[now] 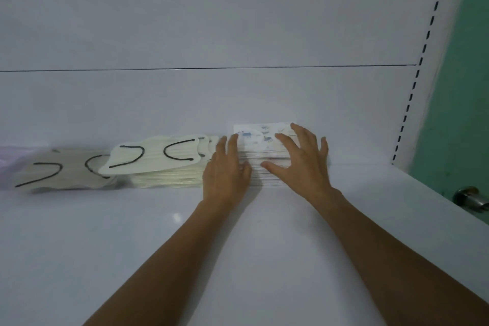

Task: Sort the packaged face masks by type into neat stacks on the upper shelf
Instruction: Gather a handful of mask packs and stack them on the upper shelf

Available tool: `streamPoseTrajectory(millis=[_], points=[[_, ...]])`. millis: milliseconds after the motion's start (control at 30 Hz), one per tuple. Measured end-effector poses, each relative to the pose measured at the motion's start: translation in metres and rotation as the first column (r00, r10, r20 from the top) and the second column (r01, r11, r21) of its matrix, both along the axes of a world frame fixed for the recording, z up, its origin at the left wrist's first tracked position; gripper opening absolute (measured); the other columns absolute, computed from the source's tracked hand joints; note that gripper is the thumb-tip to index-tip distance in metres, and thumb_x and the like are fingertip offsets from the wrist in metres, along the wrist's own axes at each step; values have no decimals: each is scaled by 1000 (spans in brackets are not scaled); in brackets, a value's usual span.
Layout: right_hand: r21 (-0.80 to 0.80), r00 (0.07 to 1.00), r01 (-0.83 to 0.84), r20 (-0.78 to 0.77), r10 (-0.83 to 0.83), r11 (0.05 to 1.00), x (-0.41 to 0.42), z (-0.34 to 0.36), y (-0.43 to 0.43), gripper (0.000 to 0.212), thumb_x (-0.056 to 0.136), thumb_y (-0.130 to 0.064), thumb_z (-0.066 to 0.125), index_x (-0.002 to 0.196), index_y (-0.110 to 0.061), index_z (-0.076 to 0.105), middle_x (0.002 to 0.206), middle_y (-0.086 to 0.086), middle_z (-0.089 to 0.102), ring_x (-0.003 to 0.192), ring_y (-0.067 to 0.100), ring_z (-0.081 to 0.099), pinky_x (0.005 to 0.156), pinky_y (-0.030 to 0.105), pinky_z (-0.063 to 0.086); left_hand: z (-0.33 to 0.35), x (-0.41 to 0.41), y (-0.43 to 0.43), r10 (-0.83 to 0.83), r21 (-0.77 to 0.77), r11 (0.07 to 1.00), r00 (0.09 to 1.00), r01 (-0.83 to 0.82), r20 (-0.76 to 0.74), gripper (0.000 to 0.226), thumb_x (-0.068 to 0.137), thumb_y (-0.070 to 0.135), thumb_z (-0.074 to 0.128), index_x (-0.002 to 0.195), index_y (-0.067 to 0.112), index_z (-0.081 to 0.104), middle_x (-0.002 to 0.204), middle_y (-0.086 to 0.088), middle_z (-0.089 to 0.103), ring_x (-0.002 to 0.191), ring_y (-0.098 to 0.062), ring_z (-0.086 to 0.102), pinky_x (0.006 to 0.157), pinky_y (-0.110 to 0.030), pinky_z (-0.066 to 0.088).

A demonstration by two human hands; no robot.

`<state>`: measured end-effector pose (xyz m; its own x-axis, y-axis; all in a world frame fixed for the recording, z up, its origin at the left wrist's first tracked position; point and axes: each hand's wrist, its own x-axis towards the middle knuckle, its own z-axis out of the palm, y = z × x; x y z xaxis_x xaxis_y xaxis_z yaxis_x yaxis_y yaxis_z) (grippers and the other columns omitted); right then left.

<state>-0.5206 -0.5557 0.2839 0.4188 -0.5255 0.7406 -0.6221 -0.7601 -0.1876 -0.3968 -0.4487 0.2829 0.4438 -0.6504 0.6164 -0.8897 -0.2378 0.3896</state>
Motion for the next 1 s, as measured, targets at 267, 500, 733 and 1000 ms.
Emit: streamPoseTrajectory(millis=[267,500,733,1000], points=[[52,996,21,88,-25,998,-10,-1,-6,57,78,-51,68,125,-19,58,142,6,42,134,24,34,112,53,14,2,11,2,74,-160,986,973,-40,217,13,83,15,64,95,10,61,83,-8,65,68,-32,61,62,-37,46],[-25,999,-9,53,10,1000,-1,-3,-7,62,72,-52,72,122,-18,61,141,9,44,133,29,37,109,58,16,-3,2,3,-93,-78,991,973,111,211,41,79,37,40,102,13,62,85,-3,64,78,-26,61,66,-34,45],[58,1000,9,18,-10,998,-4,0,-7,64,79,-56,62,132,-22,51,149,4,32,139,22,24,114,51,11,-4,3,3,-91,-55,992,954,111,287,35,77,35,38,91,14,62,75,-1,63,66,-25,60,54,-30,41],[101,1000,6,17,-8,995,-2,-1,-4,51,92,-51,48,134,-23,51,149,4,34,139,23,25,113,52,11,-4,5,5,-77,10,997,931,79,358,34,73,33,42,85,14,67,72,-1,63,61,-24,60,51,-25,41]])
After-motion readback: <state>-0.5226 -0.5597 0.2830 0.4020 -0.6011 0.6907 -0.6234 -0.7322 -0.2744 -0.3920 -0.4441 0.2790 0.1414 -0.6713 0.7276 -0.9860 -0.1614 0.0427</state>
